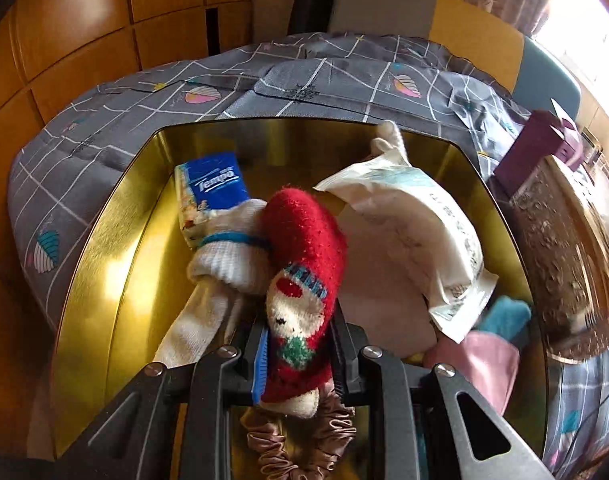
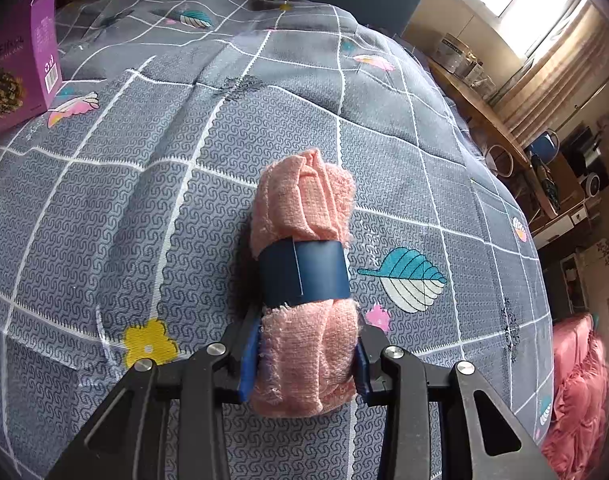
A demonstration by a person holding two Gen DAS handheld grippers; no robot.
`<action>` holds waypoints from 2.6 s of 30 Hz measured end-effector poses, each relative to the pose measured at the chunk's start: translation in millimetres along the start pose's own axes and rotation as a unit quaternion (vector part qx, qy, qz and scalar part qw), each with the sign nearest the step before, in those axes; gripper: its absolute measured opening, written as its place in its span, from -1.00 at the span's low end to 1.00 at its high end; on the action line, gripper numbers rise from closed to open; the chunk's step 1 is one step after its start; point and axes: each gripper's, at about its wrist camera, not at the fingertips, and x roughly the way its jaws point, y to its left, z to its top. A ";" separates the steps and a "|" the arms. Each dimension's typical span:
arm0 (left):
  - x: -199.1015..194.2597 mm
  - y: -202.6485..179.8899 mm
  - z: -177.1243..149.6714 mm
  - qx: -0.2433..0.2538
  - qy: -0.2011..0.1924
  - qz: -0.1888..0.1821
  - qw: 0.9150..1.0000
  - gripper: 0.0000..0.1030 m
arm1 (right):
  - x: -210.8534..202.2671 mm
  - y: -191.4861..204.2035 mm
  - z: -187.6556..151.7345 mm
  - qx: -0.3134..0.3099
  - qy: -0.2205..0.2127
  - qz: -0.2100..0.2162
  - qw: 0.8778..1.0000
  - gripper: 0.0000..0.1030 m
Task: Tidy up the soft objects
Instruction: 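Open the left tool to drop the red sock into the tray, then carry the pink towel roll into the gold tray and open the right tool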
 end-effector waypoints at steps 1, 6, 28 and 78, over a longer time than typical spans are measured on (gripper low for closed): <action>1.3 -0.3 1.3 -0.003 0.002 -0.002 1.000 -0.53 | -0.4 -0.1 0.0 0.000 0.000 0.000 1.000 -0.25; -1.9 -0.4 -3.4 -0.004 0.002 -0.001 1.000 -0.48 | 2.0 -1.7 1.4 0.000 0.000 0.001 1.000 -0.25; -47.2 6.4 -18.3 -0.011 -0.045 -0.011 0.999 -0.18 | 8.1 -12.9 4.6 0.030 0.008 0.014 0.999 -0.27; -74.5 25.8 -8.2 -0.007 -0.082 -0.006 0.997 -0.18 | -236.9 213.4 92.3 -0.144 -0.134 0.347 0.917 -0.32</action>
